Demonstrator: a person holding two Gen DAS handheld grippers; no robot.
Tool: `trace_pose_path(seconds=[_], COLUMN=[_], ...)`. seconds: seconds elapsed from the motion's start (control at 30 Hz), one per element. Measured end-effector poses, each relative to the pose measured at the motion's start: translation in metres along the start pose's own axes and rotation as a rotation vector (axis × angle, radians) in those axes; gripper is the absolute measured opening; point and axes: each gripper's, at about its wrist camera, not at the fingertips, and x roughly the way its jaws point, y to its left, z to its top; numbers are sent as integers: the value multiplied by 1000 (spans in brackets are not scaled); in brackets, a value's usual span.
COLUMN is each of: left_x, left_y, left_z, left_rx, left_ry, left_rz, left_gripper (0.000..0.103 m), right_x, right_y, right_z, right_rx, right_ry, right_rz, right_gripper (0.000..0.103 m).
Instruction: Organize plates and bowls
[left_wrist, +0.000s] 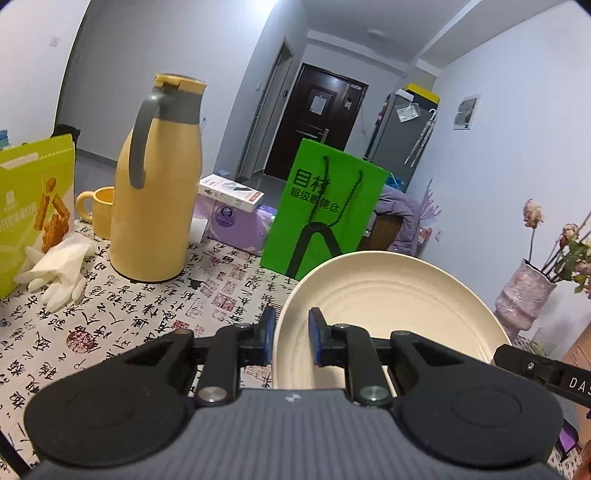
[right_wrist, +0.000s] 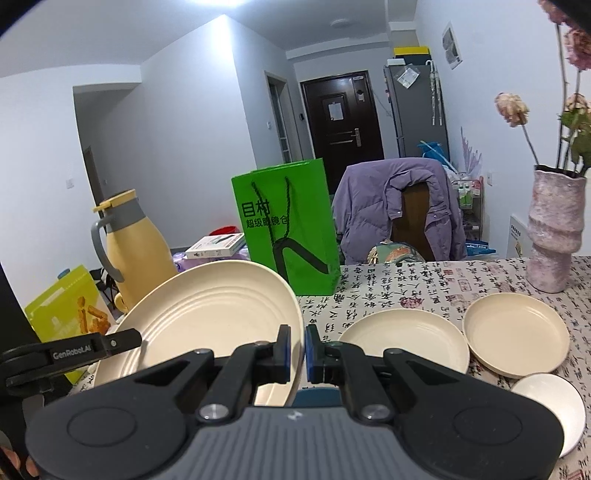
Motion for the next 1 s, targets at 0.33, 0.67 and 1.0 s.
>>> trace_pose_path(seconds=[0.33,0.67,1.0], left_x=[-36,-65,-89], left_y=[-23,-43,-65], left_z=[-12,-27,-44], left_rx=[43,70,120], left_ry=[-19,-24,-39], left_rz=[-13,-30,-32], left_gripper=[18,18,18], right_x=[-46,-84,-112], right_y=[-12,-23,-40], right_z=[-11,-25,-46], right_rx=[25,47,90], right_ry=[-38,-68,-86], right_rz=[-5,-12,-16], right_gripper=[8,8,8])
